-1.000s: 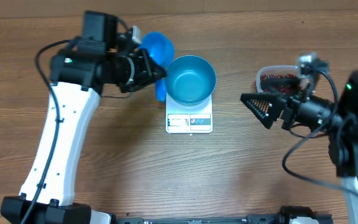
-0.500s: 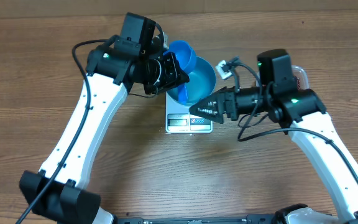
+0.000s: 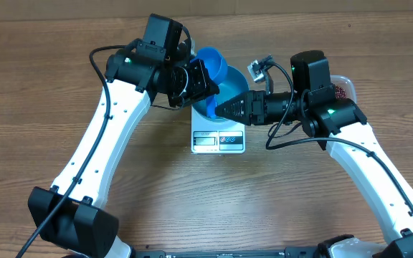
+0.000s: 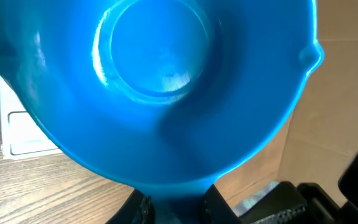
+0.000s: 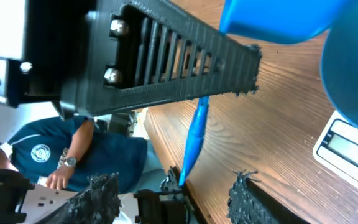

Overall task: Scoop item into bowl and weigh 150g on scale
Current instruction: 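Hand the blue scoop from left gripper to right gripper above scale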

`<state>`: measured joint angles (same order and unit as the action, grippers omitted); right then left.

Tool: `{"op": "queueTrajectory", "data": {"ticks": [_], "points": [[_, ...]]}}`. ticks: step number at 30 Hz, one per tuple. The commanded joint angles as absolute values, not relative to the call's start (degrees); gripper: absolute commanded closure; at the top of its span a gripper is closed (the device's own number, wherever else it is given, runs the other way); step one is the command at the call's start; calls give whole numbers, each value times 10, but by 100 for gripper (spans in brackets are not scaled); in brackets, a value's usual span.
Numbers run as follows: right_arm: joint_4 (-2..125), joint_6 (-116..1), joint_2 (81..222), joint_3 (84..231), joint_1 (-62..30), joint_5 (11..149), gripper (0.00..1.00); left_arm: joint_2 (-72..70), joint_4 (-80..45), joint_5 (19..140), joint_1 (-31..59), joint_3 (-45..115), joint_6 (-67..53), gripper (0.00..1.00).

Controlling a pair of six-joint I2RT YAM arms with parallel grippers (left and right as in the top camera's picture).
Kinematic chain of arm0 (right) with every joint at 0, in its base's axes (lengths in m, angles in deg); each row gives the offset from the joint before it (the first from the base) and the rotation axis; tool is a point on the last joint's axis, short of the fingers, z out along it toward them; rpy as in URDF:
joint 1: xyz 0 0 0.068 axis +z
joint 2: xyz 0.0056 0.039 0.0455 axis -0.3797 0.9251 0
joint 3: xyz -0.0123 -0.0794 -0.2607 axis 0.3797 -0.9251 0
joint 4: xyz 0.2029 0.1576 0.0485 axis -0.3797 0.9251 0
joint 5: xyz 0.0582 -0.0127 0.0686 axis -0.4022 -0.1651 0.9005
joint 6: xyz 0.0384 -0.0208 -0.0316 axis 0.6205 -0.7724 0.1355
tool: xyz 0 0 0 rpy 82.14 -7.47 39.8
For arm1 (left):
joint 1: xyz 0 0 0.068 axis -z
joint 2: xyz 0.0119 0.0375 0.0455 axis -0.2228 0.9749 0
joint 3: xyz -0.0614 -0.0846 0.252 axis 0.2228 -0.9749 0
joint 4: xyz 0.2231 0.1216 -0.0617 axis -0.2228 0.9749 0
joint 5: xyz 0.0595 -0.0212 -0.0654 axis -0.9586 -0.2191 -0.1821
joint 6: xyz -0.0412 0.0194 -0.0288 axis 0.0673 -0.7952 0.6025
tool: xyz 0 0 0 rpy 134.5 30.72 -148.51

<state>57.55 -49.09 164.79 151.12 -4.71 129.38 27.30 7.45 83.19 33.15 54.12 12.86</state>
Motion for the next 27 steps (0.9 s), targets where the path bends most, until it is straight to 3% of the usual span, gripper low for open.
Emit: {"op": "queueTrajectory", "data": {"ticks": [1, 14, 27], "points": [[571, -486, 1650, 1523, -47, 1280, 41, 274, 72, 863, 335, 548, 124, 93], [566, -426, 1650, 1523, -39, 1256, 65, 274, 34, 893, 347, 548, 129, 94], [538, -407, 1650, 1523, -18, 1205, 79, 274, 54, 868, 354, 548, 126, 92]]}}
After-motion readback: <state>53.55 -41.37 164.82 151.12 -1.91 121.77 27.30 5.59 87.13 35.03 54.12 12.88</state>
